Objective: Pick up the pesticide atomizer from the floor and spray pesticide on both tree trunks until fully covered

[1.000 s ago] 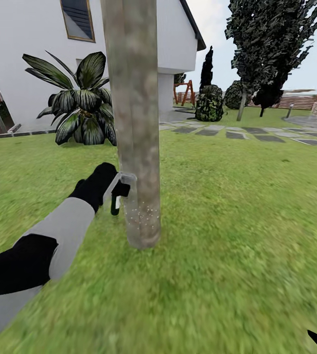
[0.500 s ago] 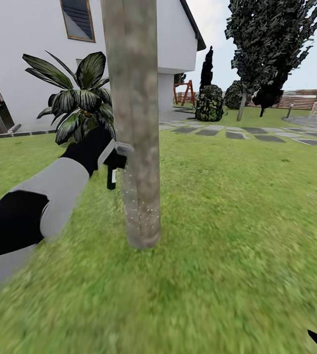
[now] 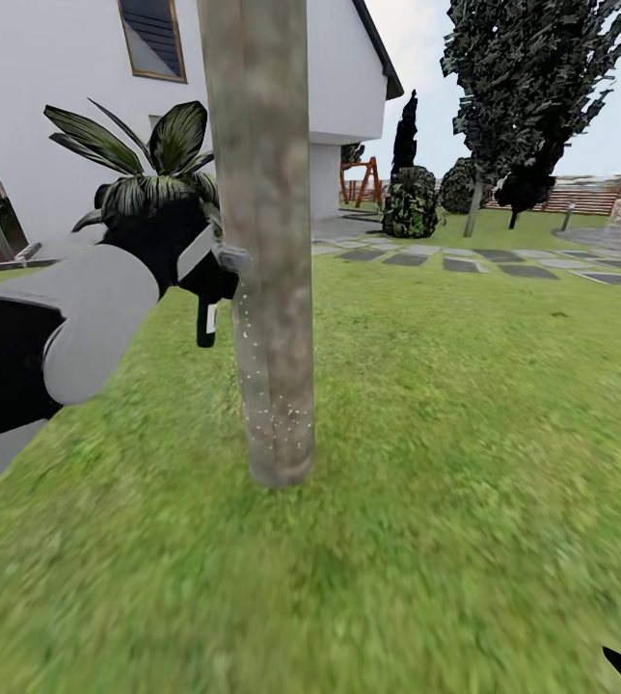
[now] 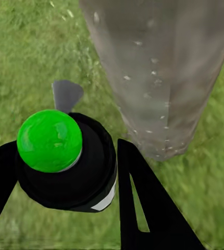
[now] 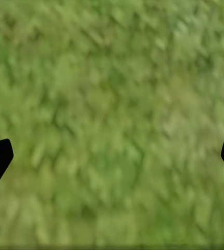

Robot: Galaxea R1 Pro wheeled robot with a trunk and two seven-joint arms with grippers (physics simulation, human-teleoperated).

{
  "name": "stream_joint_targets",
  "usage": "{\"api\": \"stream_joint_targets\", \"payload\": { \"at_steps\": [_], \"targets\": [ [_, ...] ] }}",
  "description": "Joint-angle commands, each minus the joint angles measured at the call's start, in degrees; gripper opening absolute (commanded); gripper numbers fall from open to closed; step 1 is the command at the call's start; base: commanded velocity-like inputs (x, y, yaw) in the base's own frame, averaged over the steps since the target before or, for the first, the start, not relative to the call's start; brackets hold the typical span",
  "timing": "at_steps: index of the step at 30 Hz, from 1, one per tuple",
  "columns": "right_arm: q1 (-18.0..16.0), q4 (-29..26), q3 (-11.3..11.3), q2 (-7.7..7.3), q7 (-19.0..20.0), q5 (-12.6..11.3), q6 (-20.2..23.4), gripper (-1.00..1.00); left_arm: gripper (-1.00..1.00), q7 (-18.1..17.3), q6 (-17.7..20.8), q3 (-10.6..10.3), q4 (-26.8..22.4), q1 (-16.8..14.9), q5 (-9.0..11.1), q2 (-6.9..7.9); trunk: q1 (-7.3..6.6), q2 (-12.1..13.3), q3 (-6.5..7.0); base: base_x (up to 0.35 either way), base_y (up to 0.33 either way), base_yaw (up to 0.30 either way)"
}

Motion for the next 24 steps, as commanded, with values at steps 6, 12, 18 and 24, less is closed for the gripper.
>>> {"api": "stream_joint_targets", "payload": {
  "at_steps": [6,12,18,24],
  "targets": [
    [0.0,0.0,0.0,0.06,0.02,0.0,-0.04,1.0,-1.0,-3.36,-0.33,-0.21,3.1,0.62,-0.1,-0.02,-0.01,-0.01,0.01,0.0,0.0,0.0],
    [-0.01,0.0,0.0,0.09,0.02,0.0,-0.03,1.0,-1.0,-3.94,-1.69,-0.22,4.53,8.71,-0.1,-0.01,-0.01,-0.01,0.01,0.0,0.0,0.0],
    [0.01,0.0,0.0,0.09,0.05,0.0,-0.01,1.0,-1.0,-3.96,-4.89,-0.22,4.51,16.31,-0.27,-0.07,-0.01,-0.01,0.01,0.0,0.0,0.0],
    [0.0,0.0,0.0,0.09,0.05,0.0,-0.05,1.0,-1.0,-3.96,-8.71,-0.22,4.51,21.77,-0.28,0.0,-0.01,-0.01,0.01,0.0,0.0,0.0]
  ]
}}
